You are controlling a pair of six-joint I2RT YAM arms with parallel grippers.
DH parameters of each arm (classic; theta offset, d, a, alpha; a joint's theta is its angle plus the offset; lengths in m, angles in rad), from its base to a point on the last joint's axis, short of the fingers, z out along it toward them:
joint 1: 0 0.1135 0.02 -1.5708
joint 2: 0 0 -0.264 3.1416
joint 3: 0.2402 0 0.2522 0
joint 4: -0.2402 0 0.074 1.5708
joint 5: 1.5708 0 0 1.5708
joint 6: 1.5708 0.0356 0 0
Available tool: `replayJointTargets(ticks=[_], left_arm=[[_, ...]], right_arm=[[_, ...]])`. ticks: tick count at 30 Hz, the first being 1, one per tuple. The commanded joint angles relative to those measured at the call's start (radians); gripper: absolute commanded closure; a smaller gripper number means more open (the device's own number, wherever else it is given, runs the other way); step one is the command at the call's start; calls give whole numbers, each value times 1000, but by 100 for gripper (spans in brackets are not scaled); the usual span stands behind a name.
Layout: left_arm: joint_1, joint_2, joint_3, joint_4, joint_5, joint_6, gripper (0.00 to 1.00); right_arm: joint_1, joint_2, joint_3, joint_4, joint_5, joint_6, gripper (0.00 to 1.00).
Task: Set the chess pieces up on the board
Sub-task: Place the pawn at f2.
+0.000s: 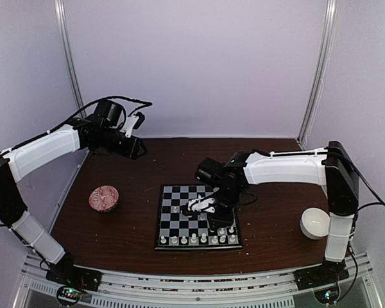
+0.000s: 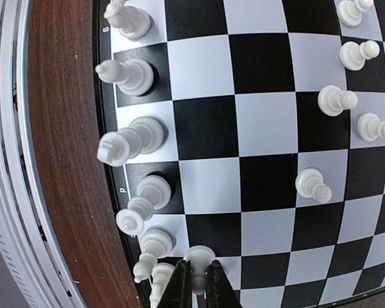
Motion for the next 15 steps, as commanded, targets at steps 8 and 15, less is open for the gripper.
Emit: replayJointTargets(ticks=[8, 15], left_arm=[[0, -10, 9, 26, 1, 11, 61], [0, -11, 9, 26, 1, 12, 61]], right_arm=[[6, 45, 22, -20, 5, -11, 92], [5, 58, 26, -17, 13, -9, 90]])
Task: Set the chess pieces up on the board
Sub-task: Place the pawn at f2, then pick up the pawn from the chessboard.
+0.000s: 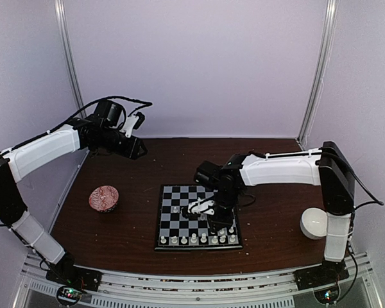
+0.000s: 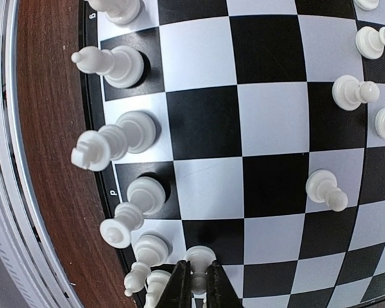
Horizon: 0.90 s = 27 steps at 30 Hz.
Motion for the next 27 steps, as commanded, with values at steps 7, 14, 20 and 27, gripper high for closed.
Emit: replayJointTargets(ticks=[7, 14, 20, 27], left_arm=[[0, -11, 9, 26, 3, 12, 61], [-1, -11, 8, 24, 4, 13, 61], [-1, -11, 10, 24, 5, 12, 61], [-1, -14, 9, 24, 5, 12, 61]], right_arm=[[5, 42, 36, -5, 37, 6, 90], [5, -2, 45, -22, 42, 3, 77], [-19, -52, 106, -51, 42, 6, 75], [-49, 41, 225, -57, 64, 36, 75]])
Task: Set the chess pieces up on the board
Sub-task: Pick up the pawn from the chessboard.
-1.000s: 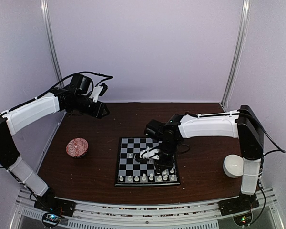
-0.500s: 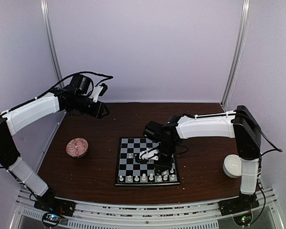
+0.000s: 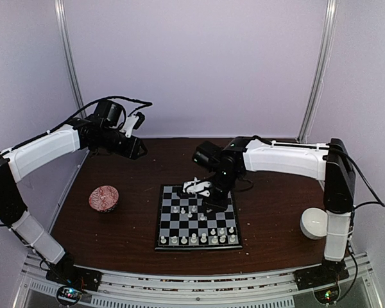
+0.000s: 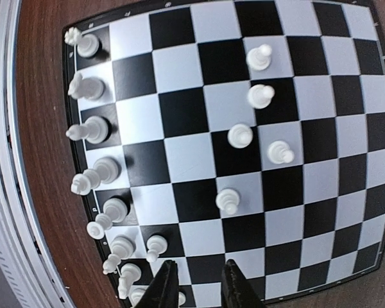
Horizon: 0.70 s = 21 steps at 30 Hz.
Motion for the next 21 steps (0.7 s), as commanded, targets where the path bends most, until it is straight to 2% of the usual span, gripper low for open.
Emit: replayJointTargets(ticks=[1, 14, 21], left_arm=[[-1, -14, 9, 24, 4, 12, 61], [0, -20, 9, 24, 4, 13, 61], [-2, -19, 9, 25, 7, 12, 61]], right_arm=[[-15, 55, 77, -17, 29, 26, 74], [-29, 176, 139, -25, 16, 34, 72], [-29, 209, 146, -16, 3, 41, 75]])
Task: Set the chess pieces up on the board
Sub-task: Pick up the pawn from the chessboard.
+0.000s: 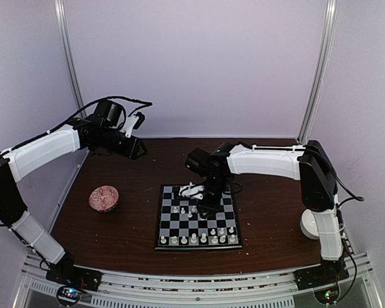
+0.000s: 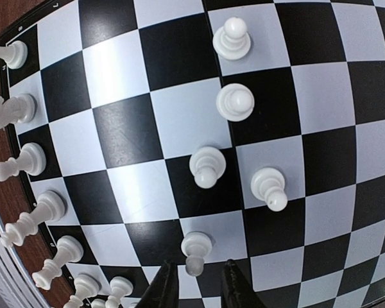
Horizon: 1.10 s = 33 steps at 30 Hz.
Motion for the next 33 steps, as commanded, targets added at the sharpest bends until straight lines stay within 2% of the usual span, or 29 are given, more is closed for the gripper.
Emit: replayJointTargets(ticks=[1, 4, 8, 17, 28, 33], left_arm=[[-2, -21, 8, 26, 7, 12, 61], [0, -22, 7, 26, 5, 13, 61], [-1, -24, 7, 25, 4, 13, 61], [-1, -21, 7, 24, 6, 13, 61], [0, -16, 9, 24, 10, 14, 61], [-1, -15, 9, 24, 11, 13, 61]], right_arm=[[-6, 39, 31, -4, -13, 15, 76], [-6, 53, 42, -9, -13, 15, 77], [-8, 54, 50, -10, -16, 19, 84], [-9, 34, 50, -9, -8, 24, 90], [-26, -61, -8, 8, 52, 12, 91], [-20, -111, -82, 19, -12, -7, 91]])
